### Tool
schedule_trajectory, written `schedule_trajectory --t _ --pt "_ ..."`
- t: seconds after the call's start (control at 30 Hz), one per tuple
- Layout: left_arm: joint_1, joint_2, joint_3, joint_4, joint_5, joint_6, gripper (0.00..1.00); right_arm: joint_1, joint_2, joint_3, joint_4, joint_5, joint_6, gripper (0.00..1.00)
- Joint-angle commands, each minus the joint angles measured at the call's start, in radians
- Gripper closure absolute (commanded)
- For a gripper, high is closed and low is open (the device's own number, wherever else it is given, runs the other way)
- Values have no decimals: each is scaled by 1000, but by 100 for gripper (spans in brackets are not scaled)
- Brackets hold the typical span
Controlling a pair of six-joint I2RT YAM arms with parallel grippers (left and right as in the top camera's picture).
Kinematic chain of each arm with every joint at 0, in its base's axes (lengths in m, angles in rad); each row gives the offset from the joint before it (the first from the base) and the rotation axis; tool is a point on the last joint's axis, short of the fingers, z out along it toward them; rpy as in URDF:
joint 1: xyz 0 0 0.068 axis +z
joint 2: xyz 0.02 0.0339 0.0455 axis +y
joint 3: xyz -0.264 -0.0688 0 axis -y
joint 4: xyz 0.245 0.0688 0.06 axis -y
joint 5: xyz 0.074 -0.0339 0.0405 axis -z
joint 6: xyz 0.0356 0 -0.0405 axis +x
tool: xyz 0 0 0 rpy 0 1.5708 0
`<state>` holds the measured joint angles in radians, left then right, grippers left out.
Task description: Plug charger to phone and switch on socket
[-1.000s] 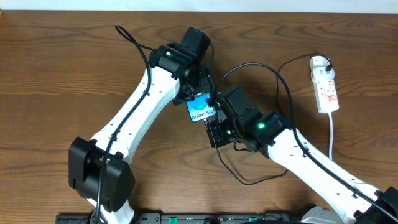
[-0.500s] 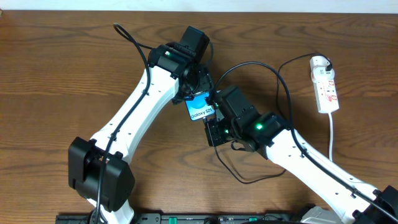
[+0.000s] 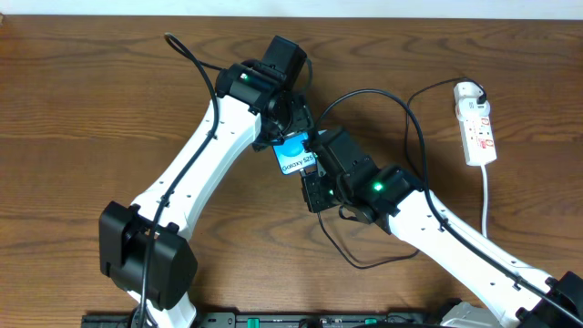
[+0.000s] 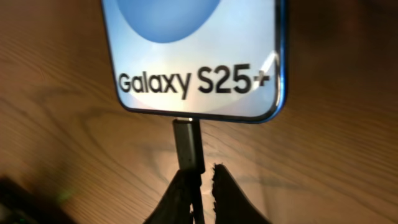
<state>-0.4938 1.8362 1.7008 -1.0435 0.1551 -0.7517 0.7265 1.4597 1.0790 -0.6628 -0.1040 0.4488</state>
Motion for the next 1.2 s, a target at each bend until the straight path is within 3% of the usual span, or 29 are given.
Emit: schedule_trajectory --t 0.0,0.17,0.2,0.27,0.33,0.53,0.63,0.8,0.93,1.17 --pt "-14 -27 6 -24 8 18 36 -11 -11 17 -30 93 7 83" --pt "-14 -27 6 -13 -38 18 36 -14 -89 34 -116 91 -5 66" --pt "-14 -27 6 -13 -46 18 36 -14 -114 43 -132 91 -22 55" --pt "-14 -27 6 -13 -53 18 36 -14 -178 66 -173 106 -57 46" --pt "-14 -27 6 -12 -56 18 36 -14 -237 86 -209 143 -74 42" --pt "-14 -27 6 -12 -54 16 36 -14 -397 87 -293 279 -90 41" --pt "-14 -27 6 -10 -18 14 36 -12 -412 66 -306 262 -66 55" --pt "-14 -27 6 -5 65 14 36 -11 -375 -35 -239 142 31 56" --pt "-14 -27 6 -6 82 14 36 -11 -319 -109 -116 13 30 51" --pt "-14 -27 6 -6 95 14 38 -11 -194 -132 -36 -4 27 51"
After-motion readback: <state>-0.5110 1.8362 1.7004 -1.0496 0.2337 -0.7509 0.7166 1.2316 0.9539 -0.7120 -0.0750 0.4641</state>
